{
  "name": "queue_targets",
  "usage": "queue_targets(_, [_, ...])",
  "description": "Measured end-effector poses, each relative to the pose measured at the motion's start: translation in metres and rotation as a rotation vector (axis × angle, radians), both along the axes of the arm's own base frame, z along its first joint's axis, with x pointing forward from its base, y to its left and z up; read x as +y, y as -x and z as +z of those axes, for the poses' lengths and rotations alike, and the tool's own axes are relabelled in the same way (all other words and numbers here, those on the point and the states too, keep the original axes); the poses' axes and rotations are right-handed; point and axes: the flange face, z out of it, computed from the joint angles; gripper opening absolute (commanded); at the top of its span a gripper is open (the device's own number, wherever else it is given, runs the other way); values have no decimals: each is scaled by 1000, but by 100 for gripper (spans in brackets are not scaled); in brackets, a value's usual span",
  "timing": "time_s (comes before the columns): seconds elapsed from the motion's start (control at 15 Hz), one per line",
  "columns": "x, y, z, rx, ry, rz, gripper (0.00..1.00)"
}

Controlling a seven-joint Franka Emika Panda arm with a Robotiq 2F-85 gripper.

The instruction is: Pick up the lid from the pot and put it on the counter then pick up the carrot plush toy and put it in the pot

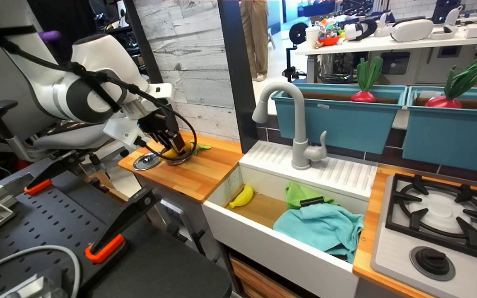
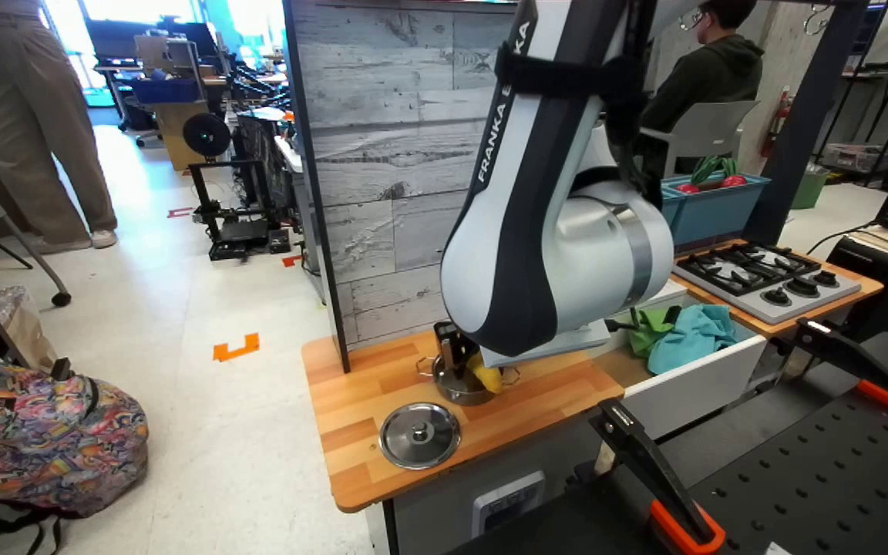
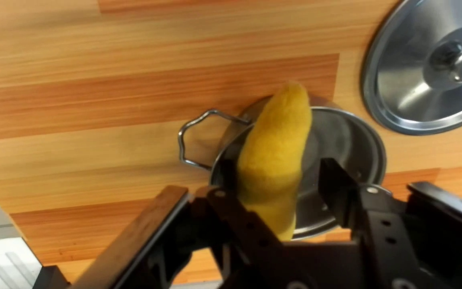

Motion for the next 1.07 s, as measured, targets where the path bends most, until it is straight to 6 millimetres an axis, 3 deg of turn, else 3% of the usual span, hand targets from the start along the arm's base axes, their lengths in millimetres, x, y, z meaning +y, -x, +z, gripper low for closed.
queue_targets(0.13, [1,-1,-1,6,2,9,97])
queue_targets(0.2, [2,-1,-1,6,3,15,100])
queue_targets(0.33, [5,-1,0,4,2,22,100])
queue_targets(0.4, [7,-1,1,3,1,27,75])
queue_targets(0.47, [11,-1,3,-4,-3,32,75])
queue_targets(0.53, [15,-2,7,-17,-9,38,92])
queue_targets(0.67, [25,0,19,-42,-23,51,98])
queue_targets(1.07, [46,8,53,-78,-64,76,100])
